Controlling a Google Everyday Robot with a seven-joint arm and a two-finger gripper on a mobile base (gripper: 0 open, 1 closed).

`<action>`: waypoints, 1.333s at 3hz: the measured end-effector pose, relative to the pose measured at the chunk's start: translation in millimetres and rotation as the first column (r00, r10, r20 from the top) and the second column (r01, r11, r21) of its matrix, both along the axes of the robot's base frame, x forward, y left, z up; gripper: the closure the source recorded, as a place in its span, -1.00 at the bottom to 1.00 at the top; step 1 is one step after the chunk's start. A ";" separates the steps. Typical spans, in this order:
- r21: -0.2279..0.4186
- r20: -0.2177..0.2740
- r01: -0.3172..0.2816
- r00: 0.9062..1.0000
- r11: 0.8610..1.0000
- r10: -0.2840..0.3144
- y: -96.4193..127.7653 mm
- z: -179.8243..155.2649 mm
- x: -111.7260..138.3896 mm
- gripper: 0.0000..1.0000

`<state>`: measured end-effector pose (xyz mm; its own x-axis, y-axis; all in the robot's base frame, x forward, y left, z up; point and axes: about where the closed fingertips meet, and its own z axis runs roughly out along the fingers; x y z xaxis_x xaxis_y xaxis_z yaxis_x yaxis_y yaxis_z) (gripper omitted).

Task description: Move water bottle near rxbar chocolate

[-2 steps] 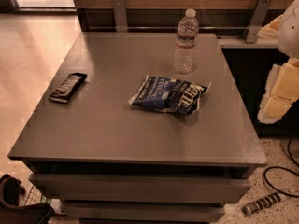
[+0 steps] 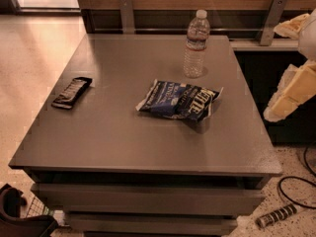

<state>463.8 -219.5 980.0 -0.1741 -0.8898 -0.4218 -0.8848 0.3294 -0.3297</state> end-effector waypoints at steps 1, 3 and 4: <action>0.275 0.135 -0.009 0.990 0.961 -0.029 -9.7 -26.2 53.6 -1.00; 0.602 0.215 -0.059 0.972 0.796 -0.091 23.9 -22.8 104.9 -1.00; 0.631 0.212 -0.065 0.973 0.773 -0.091 31.3 -22.4 109.1 -1.00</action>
Offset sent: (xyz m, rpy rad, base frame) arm 0.1161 0.0185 -0.0122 0.7638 -0.3074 -0.0246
